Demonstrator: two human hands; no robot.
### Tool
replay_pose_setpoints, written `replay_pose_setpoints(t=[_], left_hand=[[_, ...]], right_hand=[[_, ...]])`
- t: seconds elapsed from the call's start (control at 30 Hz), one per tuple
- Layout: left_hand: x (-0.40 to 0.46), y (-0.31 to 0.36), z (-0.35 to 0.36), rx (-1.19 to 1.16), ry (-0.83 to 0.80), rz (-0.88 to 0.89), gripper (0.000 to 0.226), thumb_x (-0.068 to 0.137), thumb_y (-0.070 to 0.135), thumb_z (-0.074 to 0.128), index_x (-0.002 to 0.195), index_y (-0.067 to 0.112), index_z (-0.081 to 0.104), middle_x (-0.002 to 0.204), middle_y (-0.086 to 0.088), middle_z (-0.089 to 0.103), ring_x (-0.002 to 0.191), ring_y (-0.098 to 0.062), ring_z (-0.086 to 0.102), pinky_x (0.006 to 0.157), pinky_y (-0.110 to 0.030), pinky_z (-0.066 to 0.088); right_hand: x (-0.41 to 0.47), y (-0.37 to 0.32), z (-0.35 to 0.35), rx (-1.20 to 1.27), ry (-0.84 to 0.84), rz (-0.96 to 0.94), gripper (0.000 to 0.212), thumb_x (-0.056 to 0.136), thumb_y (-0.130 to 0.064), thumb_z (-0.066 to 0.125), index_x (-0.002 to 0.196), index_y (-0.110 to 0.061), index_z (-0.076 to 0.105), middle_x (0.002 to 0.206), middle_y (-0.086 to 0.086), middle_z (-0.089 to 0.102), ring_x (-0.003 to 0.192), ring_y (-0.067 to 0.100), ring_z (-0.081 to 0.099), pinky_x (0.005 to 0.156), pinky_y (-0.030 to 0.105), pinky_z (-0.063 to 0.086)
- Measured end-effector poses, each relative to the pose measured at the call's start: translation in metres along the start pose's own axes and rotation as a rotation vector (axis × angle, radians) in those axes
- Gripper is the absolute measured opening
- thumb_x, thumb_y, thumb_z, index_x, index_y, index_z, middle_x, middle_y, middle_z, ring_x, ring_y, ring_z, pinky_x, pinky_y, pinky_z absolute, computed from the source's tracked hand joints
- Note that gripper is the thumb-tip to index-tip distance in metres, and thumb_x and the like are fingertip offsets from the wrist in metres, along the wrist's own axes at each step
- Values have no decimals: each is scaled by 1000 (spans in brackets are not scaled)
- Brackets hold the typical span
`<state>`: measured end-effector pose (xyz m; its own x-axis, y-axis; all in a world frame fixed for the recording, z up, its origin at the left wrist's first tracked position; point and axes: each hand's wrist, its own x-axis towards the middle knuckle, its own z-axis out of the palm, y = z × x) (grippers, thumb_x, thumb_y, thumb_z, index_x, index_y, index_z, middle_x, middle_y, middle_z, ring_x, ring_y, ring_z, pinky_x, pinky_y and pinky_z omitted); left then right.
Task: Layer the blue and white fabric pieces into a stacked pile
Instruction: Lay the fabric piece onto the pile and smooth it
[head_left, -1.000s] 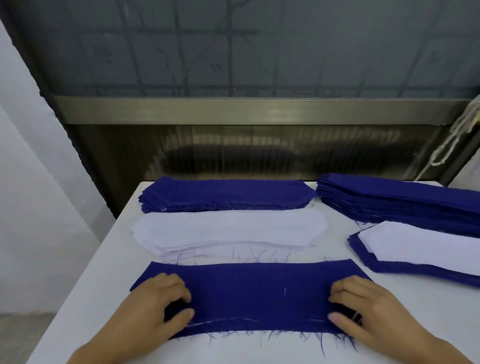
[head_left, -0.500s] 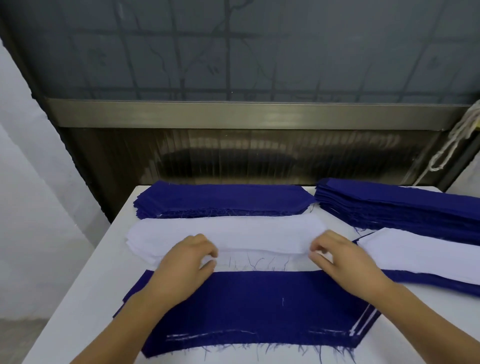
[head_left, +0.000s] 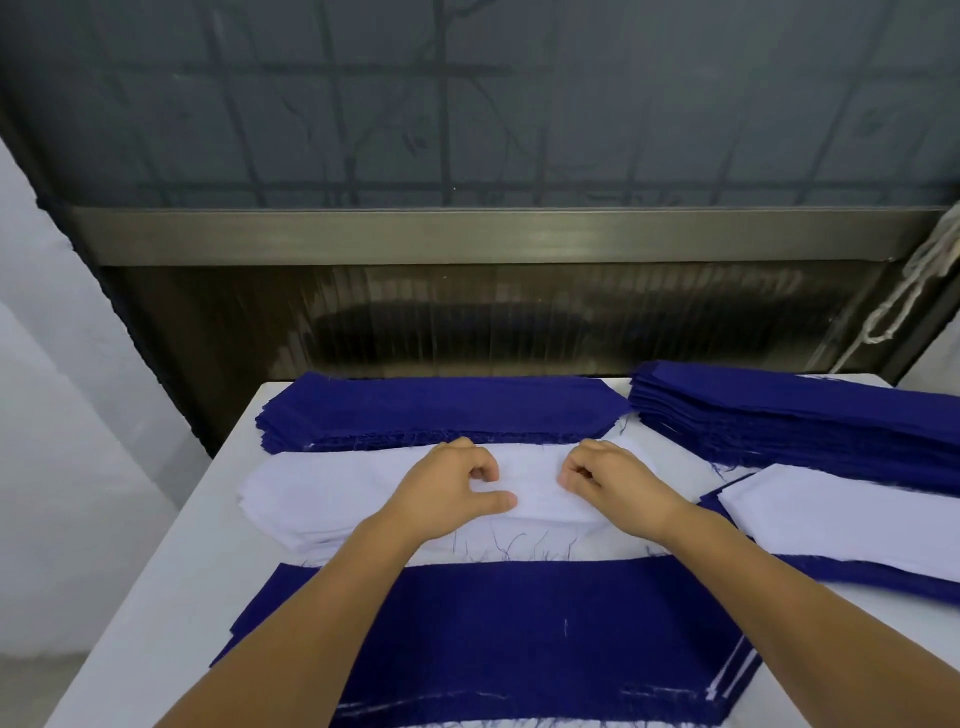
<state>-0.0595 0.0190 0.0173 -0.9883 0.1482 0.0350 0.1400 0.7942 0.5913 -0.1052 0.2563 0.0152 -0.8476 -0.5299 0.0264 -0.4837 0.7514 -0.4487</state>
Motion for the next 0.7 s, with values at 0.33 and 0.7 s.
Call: replay_pose_setpoints(t=[0.33,0.7], left_hand=[[6,7,7,231,123,40,16,96,30,51,105,22,62,96,7,54,94,-14,53,78,-29,49],[-18,-42,-26,353,242,-67,12,92,15,52,96,19,61,94,5,57,84,-11,52,74,-27,49]], right_hand=[[4,-5,1,31,18,92,29,96,-48,48,80,-25,54,84,-8,53,79,8,49,71,22,38],[-2,-1,6,-36,46,23,14,91,-43,55,96,-32,48,94,-17,50,90,7,48,77,19,39]])
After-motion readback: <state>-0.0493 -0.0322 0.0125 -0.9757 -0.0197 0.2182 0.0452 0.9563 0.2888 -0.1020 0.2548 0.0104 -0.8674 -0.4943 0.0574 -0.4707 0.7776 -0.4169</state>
